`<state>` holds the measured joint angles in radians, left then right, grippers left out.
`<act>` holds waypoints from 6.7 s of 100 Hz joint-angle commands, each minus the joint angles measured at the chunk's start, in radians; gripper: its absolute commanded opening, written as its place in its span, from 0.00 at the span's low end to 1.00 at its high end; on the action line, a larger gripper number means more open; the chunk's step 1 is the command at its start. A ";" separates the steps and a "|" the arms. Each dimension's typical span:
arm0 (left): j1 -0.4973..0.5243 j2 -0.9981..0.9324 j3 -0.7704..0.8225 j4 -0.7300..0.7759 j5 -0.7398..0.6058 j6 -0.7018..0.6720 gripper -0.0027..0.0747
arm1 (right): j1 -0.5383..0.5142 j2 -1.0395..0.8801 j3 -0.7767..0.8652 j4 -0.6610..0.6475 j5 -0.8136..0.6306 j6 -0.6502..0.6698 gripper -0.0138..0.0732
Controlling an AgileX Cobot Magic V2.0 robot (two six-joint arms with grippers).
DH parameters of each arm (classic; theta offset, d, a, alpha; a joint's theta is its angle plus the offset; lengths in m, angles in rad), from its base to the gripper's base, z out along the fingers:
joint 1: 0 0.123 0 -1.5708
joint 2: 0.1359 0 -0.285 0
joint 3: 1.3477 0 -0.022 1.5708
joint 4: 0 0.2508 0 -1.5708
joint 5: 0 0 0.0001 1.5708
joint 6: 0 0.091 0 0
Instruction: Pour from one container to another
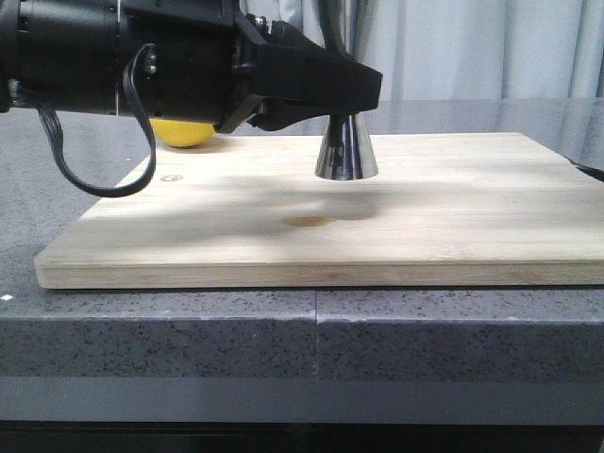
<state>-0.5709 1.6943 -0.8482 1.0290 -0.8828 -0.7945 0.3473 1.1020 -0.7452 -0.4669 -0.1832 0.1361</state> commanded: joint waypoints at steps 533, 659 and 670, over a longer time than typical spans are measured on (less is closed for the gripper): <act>-0.002 -0.050 -0.067 0.071 -0.072 -0.045 0.01 | 0.394 -0.036 -0.207 -0.702 0.463 -0.009 0.47; -0.002 -0.050 -0.067 0.085 -0.081 -0.047 0.01 | 0.394 -0.006 -0.207 -0.814 0.457 -0.009 0.47; -0.002 -0.050 -0.067 0.085 -0.081 -0.047 0.01 | 0.394 -0.006 -0.207 -0.825 0.459 -0.009 0.47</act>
<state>-0.5709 1.6920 -0.8861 1.1620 -0.8982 -0.8339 0.7384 1.1140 -0.9162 -1.2459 0.2993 0.1352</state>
